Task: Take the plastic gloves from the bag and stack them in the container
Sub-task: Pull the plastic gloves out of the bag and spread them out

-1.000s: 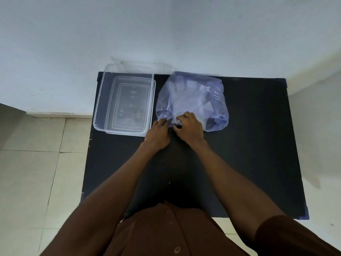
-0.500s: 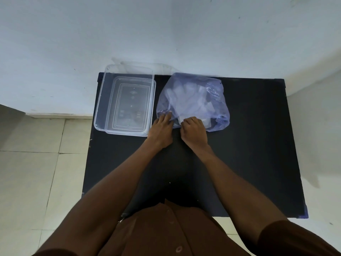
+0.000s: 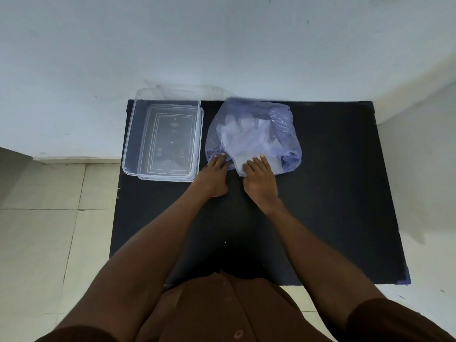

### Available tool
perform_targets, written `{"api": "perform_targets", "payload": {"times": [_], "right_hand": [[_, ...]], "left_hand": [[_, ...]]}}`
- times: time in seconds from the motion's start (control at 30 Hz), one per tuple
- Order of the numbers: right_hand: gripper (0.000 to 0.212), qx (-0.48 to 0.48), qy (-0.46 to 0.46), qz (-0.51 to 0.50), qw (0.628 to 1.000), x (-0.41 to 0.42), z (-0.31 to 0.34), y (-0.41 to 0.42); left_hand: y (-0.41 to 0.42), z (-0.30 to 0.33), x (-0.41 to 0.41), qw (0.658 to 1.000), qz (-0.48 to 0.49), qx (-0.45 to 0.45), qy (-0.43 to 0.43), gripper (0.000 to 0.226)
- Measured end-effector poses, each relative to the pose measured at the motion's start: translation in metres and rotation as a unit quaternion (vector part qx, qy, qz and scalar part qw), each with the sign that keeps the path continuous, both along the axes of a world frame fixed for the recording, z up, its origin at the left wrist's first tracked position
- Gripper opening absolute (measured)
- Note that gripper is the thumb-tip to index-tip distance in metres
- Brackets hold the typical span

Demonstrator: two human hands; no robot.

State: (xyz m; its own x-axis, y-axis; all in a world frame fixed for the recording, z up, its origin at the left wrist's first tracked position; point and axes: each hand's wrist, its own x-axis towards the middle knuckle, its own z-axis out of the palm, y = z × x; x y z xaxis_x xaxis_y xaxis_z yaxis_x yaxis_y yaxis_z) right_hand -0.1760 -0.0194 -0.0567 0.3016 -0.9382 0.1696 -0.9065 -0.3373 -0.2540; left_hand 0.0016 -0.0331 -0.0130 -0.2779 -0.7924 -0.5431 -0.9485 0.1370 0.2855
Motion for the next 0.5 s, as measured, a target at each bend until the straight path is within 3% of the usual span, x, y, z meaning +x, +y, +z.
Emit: {"api": "perform_targets", "payload": {"times": [0.27, 0.5], "right_hand": [[0.026, 0.031, -0.05, 0.055, 0.997, -0.002, 0.007, 0.015], [0.029, 0.05, -0.044, 0.033, 0.997, -0.005, 0.005, 0.016]], "left_hand": [[-0.003, 0.001, 0.002, 0.999, -0.018, 0.025, -0.013, 0.09], [-0.006, 0.003, 0.0, 0.999, -0.022, 0.03, -0.03, 0.09]]}}
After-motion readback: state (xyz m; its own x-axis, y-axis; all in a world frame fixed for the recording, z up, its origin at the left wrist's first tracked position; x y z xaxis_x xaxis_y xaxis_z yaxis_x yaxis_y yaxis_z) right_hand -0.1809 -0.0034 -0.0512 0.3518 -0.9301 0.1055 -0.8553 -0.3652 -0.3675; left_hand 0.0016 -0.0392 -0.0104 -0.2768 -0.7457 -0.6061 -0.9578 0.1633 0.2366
